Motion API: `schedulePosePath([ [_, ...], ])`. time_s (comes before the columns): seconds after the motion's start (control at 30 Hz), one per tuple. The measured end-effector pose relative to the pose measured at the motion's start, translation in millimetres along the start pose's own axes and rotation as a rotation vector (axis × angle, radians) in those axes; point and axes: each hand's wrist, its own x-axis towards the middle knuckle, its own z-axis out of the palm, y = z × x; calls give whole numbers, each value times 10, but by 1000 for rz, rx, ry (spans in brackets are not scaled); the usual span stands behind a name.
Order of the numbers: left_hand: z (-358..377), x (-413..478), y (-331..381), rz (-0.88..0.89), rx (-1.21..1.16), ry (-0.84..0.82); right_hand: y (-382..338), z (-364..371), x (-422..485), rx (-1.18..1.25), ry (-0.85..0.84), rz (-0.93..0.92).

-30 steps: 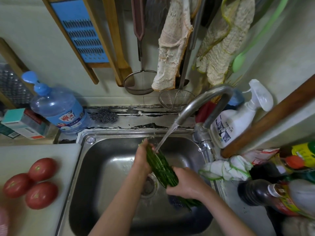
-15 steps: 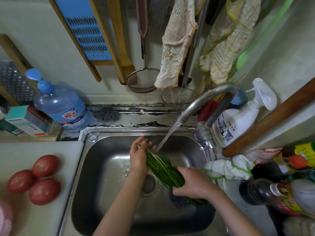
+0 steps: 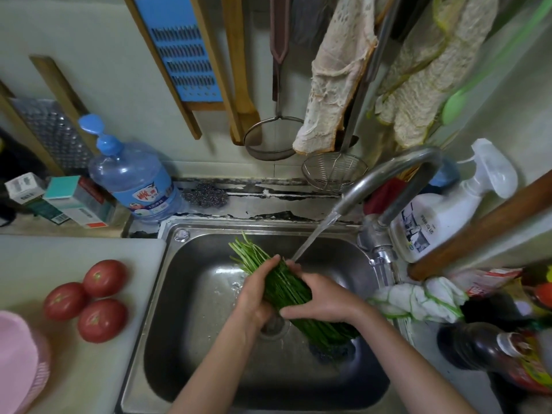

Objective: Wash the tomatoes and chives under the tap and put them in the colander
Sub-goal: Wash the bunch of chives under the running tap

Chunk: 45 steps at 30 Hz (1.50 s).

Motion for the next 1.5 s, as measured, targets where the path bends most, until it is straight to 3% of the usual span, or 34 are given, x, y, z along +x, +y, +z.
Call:
schedulePosePath([
  [0.1,-12,7,114,24,-22,-17,24,-48,65,331,-4,37],
  [0.27,-65,-49,172,98,-78,19,-63,-48,227,381,227,124],
  [0.37,-97,-19,179,199,-147,106,-202,-23,209,112,409,50],
  [0.47,-27,18,139,188,-145,140,-360,188,201,-452,365,-88],
  [0.53,35,38,125,187,-163,129,-343,246,273,-637,416,-146],
  [0.63,63,64,153,225,-196,86,-276,113,341,-459,426,-152],
  [0.77,101,63,153,246,-172,38,-154,-66,408,7,359,59],
  [0.9,146,94,141,204,-227,76,-151,158,296,-389,375,-41],
  [1.03,136,117,118,160,-275,86,-107,252,291,-357,443,-183],
  [1.13,141,115,154,163,-277,107,-140,139,298,-109,387,-71],
  [1.2,133,100,193,162,-286,121,-130,56,310,280,184,22],
  [1.27,119,77,211,166,-320,125,-69,-16,297,463,-40,34],
  [1.37,87,62,204,168,-338,175,-19,-22,277,110,-167,-4],
  [1.43,82,78,208,164,-374,200,-73,25,313,-114,-78,-60],
  [1.5,87,99,232,155,-397,201,-96,9,392,-112,-34,-80],
])
